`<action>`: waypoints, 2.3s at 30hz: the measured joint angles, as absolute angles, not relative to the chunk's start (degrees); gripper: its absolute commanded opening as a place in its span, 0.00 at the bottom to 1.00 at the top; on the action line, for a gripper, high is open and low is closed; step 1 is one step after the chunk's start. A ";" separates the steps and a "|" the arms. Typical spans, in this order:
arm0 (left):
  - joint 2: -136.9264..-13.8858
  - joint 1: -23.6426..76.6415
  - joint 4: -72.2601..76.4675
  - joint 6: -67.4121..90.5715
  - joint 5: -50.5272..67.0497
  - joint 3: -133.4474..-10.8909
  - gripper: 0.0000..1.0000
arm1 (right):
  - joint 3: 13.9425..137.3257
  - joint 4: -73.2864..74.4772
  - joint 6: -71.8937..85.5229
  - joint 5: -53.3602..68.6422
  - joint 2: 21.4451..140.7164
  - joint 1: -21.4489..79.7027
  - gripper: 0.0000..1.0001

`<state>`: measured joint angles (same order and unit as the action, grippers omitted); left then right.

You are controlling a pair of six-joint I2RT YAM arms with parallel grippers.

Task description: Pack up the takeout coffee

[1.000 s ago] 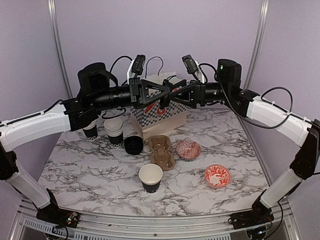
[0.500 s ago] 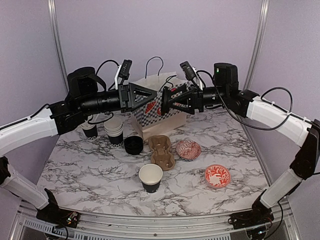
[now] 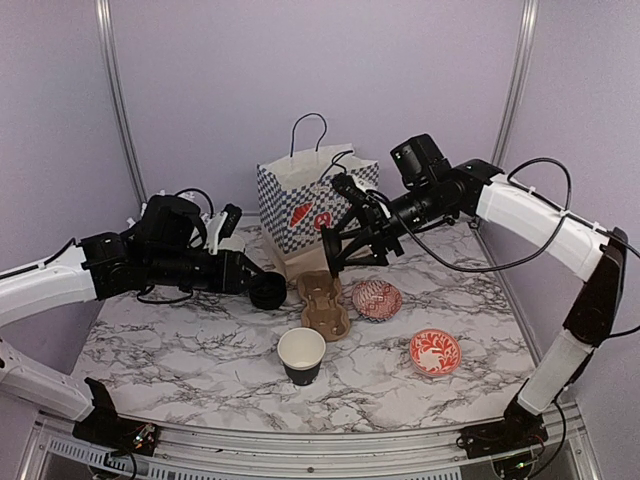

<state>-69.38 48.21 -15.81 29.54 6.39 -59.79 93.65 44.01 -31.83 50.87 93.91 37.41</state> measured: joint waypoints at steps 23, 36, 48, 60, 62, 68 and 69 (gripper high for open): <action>-71.13 51.05 -10.83 36.12 6.17 -40.77 0.38 | 103.72 66.59 -44.36 26.59 106.69 54.87 0.64; -75.94 52.07 0.62 39.79 9.72 -37.87 0.38 | 105.32 67.85 -43.53 22.96 110.08 56.97 0.64; -79.29 52.60 5.69 40.95 12.03 -37.71 0.38 | 106.28 68.42 -43.53 22.37 111.66 58.28 0.63; -80.77 52.62 7.53 41.15 13.04 -37.63 0.38 | 107.11 68.66 -43.35 22.22 112.64 58.61 0.64; -80.95 52.62 7.64 41.19 13.06 -37.56 0.37 | 107.13 68.64 -43.31 22.13 112.64 58.72 0.64; -81.10 52.62 8.01 41.19 13.04 -37.23 0.37 | 107.68 68.66 -43.11 21.61 113.10 59.27 0.73; -81.10 52.62 8.16 41.19 13.04 -37.15 0.37 | 107.85 68.66 -43.11 21.47 113.23 59.40 0.76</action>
